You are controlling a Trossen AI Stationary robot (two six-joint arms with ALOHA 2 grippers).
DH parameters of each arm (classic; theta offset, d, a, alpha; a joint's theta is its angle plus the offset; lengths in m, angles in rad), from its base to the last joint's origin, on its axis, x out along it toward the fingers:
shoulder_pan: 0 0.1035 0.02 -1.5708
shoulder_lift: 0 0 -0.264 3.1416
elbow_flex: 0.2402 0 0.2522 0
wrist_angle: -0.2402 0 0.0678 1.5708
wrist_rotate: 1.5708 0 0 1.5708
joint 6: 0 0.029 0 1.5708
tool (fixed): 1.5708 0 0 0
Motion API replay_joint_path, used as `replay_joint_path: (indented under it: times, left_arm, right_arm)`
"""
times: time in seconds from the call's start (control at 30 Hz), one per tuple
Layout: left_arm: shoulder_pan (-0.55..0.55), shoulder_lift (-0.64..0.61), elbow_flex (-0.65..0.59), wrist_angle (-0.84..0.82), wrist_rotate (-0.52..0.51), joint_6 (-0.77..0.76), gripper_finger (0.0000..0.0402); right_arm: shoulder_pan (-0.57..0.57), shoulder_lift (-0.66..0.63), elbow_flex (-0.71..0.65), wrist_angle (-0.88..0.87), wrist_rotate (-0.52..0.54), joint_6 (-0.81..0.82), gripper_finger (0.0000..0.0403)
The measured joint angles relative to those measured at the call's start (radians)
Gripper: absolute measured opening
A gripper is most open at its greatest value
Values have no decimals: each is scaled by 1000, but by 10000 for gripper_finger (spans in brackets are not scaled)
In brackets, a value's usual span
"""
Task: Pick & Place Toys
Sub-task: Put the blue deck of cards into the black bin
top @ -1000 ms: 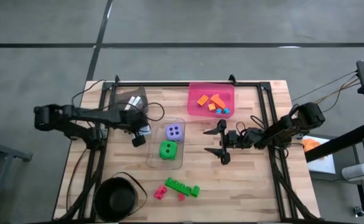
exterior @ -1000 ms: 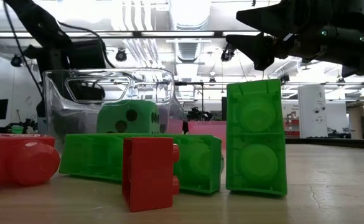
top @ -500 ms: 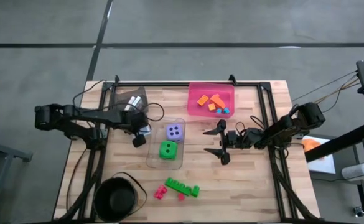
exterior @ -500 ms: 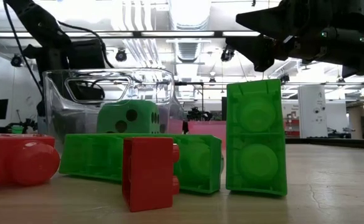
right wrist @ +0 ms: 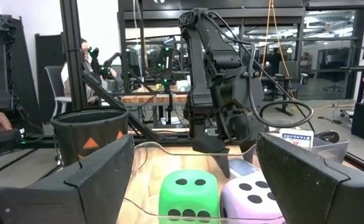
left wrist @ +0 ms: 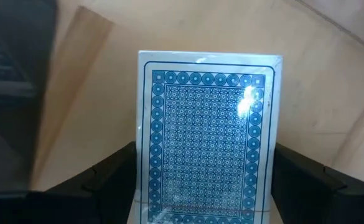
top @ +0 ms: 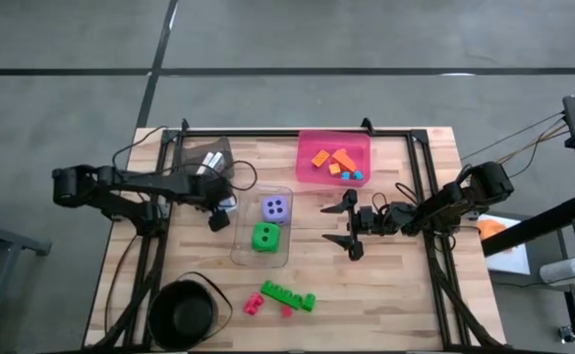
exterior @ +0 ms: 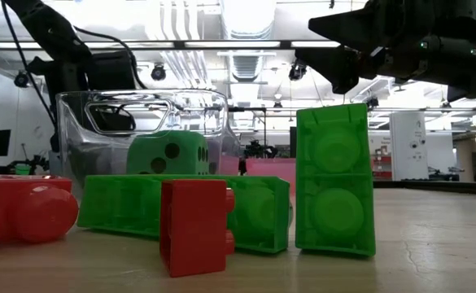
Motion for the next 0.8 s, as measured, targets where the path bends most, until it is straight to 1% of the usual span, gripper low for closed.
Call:
replay_joint_path:
  times: [0.17, 0.37, 0.63, 0.8]
  left_arm:
    - [1, -46, 8, -12, -10, -12, 295]
    - [1, -156, 8, -20, -9, -19, 295]
    - [1, -372, 7, -8, -10, -21, 295]
    - [1, -516, -25, 81, -14, -21, 295]
  right_arm:
    - [0, 0, 0, -4, 0, 0, 336]
    - [0, 0, 0, -5, 0, 0, 336]
    - [0, 0, 0, -4, 0, 0, 336]
    - [0, 0, 0, -4, 0, 0, 336]
